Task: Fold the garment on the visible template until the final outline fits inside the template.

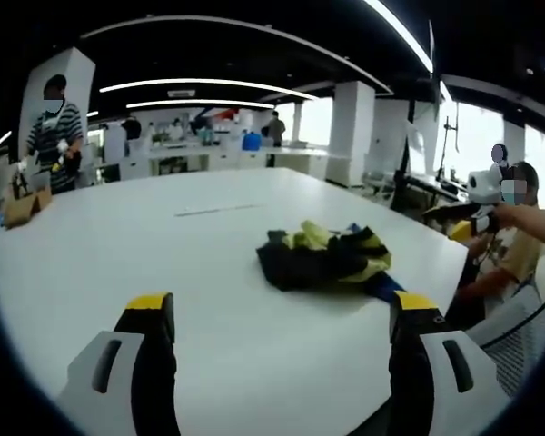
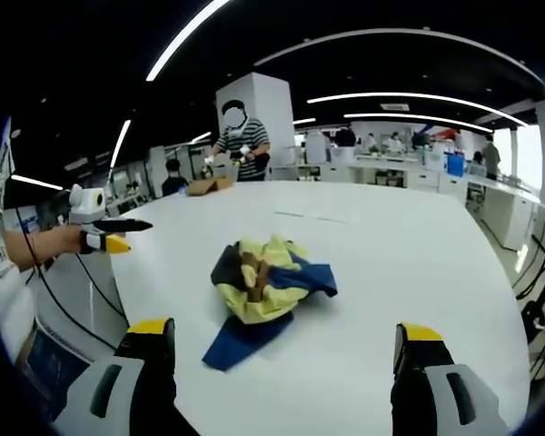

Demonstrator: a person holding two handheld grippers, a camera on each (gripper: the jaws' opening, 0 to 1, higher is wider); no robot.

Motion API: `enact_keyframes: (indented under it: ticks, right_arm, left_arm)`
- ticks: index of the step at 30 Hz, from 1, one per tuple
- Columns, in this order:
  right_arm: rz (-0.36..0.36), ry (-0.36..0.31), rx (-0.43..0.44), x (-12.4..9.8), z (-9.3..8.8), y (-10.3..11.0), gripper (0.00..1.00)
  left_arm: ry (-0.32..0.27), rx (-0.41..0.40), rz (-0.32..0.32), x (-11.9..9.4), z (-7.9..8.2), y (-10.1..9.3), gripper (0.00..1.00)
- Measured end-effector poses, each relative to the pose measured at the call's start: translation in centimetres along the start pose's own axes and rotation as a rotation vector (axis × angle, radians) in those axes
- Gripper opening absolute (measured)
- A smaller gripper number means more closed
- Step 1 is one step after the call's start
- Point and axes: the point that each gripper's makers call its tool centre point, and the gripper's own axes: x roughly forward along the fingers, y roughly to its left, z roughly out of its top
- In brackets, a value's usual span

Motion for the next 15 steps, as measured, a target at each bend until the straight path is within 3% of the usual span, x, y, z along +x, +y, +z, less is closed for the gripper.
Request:
enact_keyframes:
  ticks: [8,15]
  right_arm:
    - [-0.009,0.003,0.001,0.17,0.01,0.37,0.99]
    - [0.008,-0.014,0.004,0.58,0.47,0.86,0.99]
  left_arm:
    - [0.001,0.002,-0.028,0.16,0.05,0.1,0.94]
    - [-0.037,-0.013,-0.028,-0.34,0.89,0.29,0.91]
